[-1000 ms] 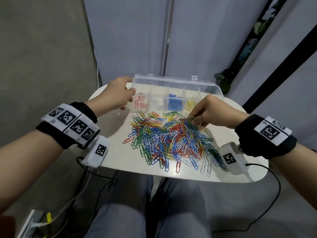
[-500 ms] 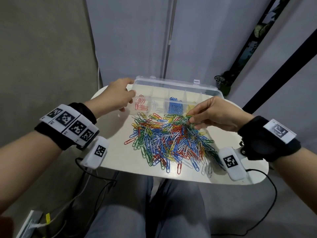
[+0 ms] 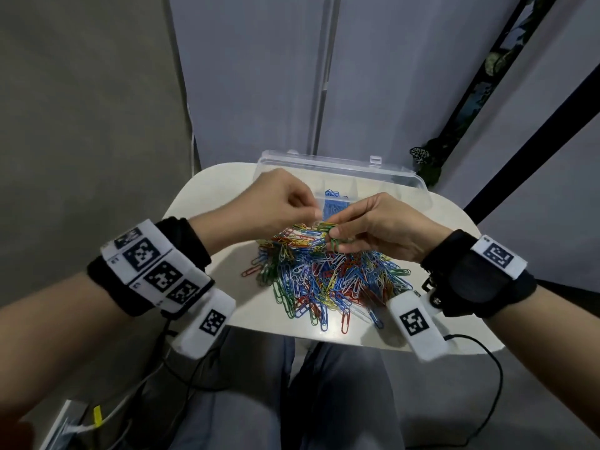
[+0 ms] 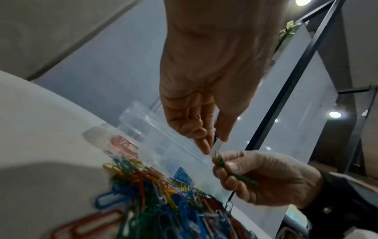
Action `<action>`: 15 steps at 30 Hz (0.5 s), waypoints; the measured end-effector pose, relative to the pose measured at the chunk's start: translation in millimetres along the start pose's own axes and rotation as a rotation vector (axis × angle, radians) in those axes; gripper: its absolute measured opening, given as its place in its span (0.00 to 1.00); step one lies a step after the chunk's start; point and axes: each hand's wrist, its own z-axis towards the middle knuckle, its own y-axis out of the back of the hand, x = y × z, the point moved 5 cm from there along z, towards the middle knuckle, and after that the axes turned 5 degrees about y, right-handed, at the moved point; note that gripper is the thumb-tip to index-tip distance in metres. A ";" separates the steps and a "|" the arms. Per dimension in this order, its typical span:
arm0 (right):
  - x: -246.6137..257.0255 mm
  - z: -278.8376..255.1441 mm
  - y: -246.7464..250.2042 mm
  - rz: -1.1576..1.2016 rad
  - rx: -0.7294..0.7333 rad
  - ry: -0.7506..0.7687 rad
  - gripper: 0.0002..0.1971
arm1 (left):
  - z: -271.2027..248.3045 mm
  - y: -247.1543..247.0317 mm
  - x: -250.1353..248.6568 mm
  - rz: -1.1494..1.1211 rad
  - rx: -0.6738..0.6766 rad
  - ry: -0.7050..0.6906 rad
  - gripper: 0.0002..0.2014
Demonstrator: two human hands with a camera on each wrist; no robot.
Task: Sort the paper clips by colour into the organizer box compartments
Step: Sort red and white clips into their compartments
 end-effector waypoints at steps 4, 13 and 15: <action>-0.6 0.4 -7.3 -0.004 0.009 0.016 0.09 | -1.9 -5.1 7.2 -0.019 0.020 0.051 0.03; -3.1 -0.6 -0.9 0.055 -0.033 0.006 0.07 | -7.1 4.4 16.7 -0.062 -0.032 0.130 0.04; -2.0 -0.4 3.0 0.047 -0.039 0.006 0.07 | -9.3 11.8 21.0 -0.064 -0.049 0.149 0.06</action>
